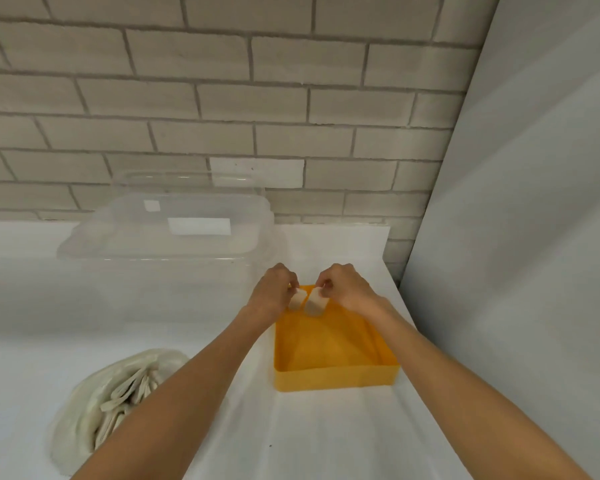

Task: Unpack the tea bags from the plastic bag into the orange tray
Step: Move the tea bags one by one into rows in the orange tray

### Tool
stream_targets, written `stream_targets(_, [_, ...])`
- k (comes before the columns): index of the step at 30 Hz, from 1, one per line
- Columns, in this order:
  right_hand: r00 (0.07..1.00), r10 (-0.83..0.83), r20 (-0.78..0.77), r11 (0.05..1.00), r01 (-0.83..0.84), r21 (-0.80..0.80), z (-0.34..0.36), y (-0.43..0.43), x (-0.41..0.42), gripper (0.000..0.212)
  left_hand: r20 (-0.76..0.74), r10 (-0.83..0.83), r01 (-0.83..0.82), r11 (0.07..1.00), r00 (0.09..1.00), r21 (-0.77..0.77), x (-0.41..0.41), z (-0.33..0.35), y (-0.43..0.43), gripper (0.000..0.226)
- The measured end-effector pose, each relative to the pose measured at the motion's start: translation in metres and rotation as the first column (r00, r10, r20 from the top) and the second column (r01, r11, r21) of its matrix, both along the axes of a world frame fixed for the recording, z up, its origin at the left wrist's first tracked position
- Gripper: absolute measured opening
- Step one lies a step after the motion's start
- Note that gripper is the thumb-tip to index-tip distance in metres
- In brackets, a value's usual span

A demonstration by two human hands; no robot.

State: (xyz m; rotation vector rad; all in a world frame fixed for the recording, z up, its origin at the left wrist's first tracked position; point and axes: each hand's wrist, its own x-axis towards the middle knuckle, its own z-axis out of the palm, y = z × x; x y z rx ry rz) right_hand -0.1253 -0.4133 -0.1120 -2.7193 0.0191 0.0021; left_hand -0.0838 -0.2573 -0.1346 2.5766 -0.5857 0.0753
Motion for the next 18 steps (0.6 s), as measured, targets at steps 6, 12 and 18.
stream_targets(6, [0.999,0.036,0.002,0.998,-0.036,-0.049,-0.011,0.012,0.017,0.015,0.079,0.053,-0.049,0.998,0.995,-0.046,0.009,-0.017,-0.003,0.018])
stream_targets(12, [0.995,0.099,0.014,0.994,-0.098,-0.054,-0.009,0.013,0.026,0.016,0.027,0.082,-0.080,0.995,0.996,-0.056,0.012,-0.027,0.000,0.022])
stream_targets(18, [0.990,0.126,-0.057,0.983,-0.117,0.138,-0.011,0.013,0.032,0.009,0.063,0.159,-0.151,0.983,0.985,-0.108,0.015,-0.033,0.002,0.018])
